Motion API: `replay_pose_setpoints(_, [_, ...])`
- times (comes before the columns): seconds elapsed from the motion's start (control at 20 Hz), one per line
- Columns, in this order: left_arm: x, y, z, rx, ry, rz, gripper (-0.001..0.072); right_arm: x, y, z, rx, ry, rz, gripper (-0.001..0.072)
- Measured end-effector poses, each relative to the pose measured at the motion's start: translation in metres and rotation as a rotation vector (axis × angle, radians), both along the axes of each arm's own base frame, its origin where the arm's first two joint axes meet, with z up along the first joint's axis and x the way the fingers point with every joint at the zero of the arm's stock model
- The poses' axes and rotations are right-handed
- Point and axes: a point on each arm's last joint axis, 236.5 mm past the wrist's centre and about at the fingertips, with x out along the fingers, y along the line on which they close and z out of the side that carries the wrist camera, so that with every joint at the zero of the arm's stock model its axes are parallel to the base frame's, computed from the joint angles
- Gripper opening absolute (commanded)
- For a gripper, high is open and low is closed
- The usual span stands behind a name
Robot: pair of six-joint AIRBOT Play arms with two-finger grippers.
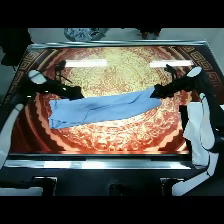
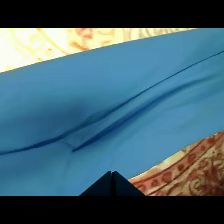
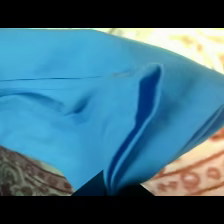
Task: Fold the shirts.
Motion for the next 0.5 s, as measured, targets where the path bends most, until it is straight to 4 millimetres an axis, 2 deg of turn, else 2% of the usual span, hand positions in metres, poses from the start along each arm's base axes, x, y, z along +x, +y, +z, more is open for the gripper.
replay_pose_setpoints(0.25, [-0.006,-0.109,-0.044,-0.14,0.068,0.005,0.0034,-0.041,0.03,0.098,-0.083,-0.151,0.102,0.0043])
replay_pose_setpoints(0.4, [-0.013,-0.157,-0.064,-0.231,0.127,0.055,0.0033,-0.067,0.037,0.14,-0.134,-0.214,0.11,0.0043])
replay_pose_setpoints(0.5, [-0.024,-0.189,-0.073,-0.302,0.19,0.084,0.0033,-0.082,0.04,0.163,-0.146,-0.25,0.103,0.0043])
